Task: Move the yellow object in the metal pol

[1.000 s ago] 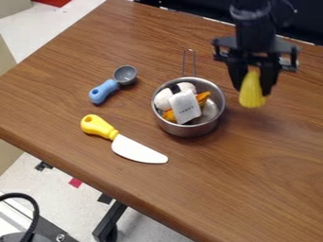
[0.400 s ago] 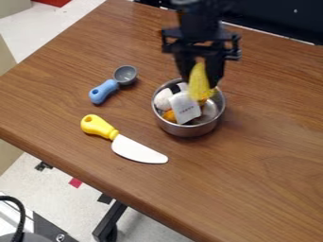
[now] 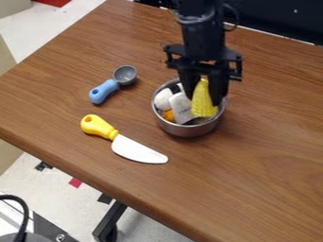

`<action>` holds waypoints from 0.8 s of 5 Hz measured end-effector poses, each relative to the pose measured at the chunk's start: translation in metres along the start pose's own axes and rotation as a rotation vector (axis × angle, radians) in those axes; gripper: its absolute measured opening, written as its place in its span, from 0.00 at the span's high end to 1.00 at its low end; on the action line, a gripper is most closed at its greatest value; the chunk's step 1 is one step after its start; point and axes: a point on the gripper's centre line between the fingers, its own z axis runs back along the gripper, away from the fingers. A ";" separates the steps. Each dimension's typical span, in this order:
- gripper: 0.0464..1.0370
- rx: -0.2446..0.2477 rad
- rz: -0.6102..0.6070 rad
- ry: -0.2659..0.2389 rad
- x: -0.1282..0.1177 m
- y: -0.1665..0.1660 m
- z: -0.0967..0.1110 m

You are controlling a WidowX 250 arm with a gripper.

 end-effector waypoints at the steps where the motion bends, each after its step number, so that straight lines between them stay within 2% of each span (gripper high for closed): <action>1: 0.57 0.025 0.005 -0.026 0.002 0.005 -0.001; 2: 0.57 0.036 0.016 -0.047 0.006 0.008 -0.002; 3: 0.50 0.046 0.024 -0.057 0.007 0.009 -0.002; 4: 0.19 0.053 0.037 -0.037 0.008 0.010 -0.002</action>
